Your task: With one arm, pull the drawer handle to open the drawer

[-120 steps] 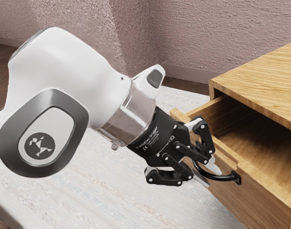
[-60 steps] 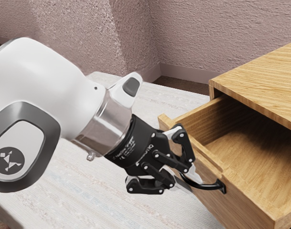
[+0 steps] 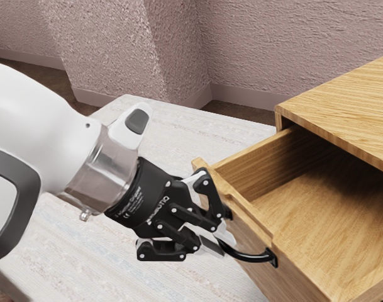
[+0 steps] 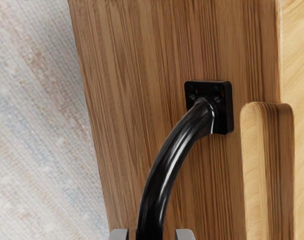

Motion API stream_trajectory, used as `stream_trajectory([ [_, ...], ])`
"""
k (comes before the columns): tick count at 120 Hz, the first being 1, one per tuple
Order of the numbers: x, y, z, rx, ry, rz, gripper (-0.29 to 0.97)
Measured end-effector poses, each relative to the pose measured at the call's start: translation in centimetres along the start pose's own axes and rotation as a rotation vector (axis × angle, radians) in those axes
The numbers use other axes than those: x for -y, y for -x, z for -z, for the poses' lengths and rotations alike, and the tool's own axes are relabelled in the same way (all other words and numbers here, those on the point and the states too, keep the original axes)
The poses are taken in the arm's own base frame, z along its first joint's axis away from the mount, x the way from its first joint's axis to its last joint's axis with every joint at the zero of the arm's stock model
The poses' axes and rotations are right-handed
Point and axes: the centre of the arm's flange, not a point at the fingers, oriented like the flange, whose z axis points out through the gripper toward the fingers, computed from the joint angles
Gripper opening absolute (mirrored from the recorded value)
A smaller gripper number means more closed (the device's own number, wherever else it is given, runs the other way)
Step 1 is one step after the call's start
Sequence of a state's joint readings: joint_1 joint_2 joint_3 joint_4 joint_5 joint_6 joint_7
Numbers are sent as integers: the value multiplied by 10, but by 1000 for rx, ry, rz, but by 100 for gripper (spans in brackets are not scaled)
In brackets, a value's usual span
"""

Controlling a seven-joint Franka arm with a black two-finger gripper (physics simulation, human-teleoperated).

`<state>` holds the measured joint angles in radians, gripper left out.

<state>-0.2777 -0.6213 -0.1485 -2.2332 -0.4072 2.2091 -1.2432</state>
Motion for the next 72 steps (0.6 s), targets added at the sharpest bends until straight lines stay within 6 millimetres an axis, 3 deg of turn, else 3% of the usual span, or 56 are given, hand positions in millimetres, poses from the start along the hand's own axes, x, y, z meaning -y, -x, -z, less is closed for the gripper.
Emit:
stream_trajectory([
  [22, 16, -1, 13, -9, 16, 12, 4],
  [29, 19, -2, 28, -30, 34, 8, 17],
  [38, 22, -22, 84, -118, 70, 0, 32],
  [46, 12, -44, 160, -223, 106, 11, 41],
  [52, 2, -75, 221, -370, 109, 102, 46],
  [60, -14, -116, 277, -617, 50, 325, 52],
  [67, -46, -191, 279, -673, -54, 477, 55],
  [72, -44, -254, 268, -608, -117, 557, 57],
])
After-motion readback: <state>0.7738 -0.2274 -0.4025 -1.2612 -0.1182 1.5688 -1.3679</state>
